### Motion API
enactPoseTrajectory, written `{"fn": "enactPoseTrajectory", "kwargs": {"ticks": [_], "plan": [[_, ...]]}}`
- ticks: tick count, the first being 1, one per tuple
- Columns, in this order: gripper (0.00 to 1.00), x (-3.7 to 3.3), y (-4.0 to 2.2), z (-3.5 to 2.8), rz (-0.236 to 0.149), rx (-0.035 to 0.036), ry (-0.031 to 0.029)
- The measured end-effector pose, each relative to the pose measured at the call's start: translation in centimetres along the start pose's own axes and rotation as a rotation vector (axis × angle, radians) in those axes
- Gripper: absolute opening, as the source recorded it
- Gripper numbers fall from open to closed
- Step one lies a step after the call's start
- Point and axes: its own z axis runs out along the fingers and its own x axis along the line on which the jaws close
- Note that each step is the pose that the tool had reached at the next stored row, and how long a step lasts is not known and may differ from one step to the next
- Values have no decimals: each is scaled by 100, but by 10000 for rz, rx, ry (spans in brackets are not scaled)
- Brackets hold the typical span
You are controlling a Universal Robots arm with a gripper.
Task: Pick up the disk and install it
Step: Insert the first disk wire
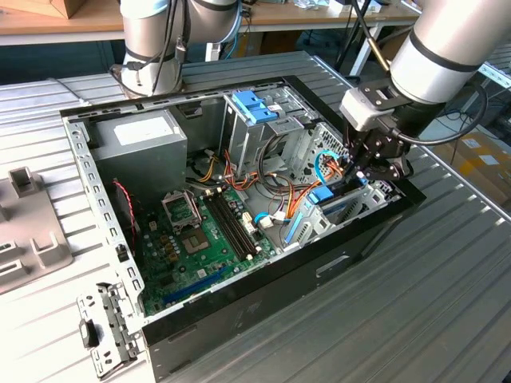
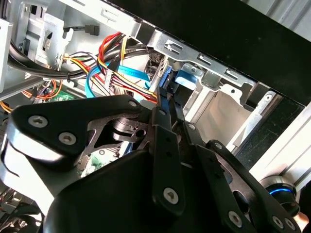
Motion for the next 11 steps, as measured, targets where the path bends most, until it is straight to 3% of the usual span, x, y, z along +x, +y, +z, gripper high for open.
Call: {"fn": "enactPoseTrajectory", "kwargs": {"ticks": [3, 5, 8, 11], "plan": [[18, 0, 1, 4, 1, -1, -6], [31, 0, 0, 3, 0, 0, -2], [31, 0, 0, -1, 1, 0, 0], [31, -5, -4, -51, 1, 0, -1]]}}
